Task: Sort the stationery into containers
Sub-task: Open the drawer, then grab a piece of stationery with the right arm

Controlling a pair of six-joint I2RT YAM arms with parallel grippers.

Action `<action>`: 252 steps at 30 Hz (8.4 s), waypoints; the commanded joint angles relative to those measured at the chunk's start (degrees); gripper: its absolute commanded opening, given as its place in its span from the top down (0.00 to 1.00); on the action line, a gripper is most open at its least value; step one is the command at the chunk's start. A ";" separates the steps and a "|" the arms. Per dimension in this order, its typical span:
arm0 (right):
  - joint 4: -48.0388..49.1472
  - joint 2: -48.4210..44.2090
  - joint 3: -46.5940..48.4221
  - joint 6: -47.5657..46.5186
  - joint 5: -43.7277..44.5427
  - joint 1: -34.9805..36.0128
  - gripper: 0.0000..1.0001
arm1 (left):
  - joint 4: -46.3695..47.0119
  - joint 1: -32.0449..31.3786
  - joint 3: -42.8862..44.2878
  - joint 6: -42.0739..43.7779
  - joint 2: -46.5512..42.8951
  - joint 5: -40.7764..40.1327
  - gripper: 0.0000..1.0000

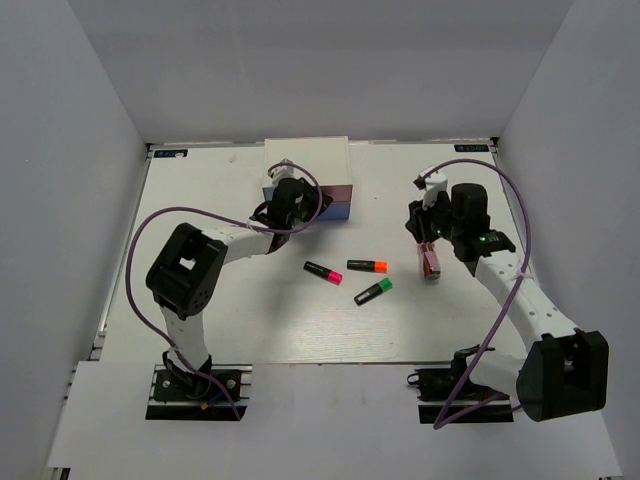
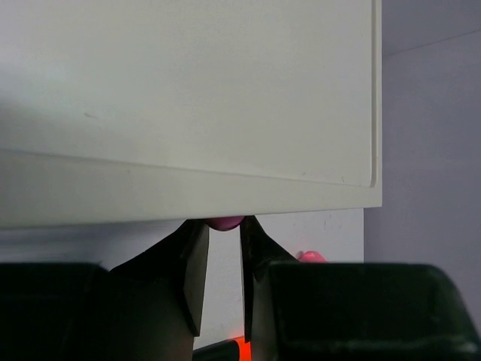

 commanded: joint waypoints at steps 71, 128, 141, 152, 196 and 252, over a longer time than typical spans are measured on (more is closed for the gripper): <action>0.81 -2.38 -3.53 0.69 -0.81 -1.86 0.54 | -5.11 -1.92 5.44 2.72 -0.36 -8.37 0.70; -3.41 0.61 2.00 0.88 -10.01 -2.47 0.57 | -4.76 -7.10 -20.84 4.48 -17.51 2.53 0.82; 2.22 14.04 21.32 -10.91 -32.54 4.02 0.53 | -4.15 -7.10 -20.31 5.01 -17.50 2.62 0.82; -1.47 24.07 29.95 -21.63 -27.27 11.24 0.52 | -3.09 -7.10 -19.78 5.01 -17.50 2.62 0.82; -1.12 39.98 41.03 -26.12 -2.29 18.01 0.62 | -3.62 -7.10 -22.94 5.01 -21.19 3.15 0.82; -13.08 19.32 4.81 2.79 8.86 -4.67 0.27 | -31.13 -6.05 -47.20 -8.00 -72.53 -3.71 0.00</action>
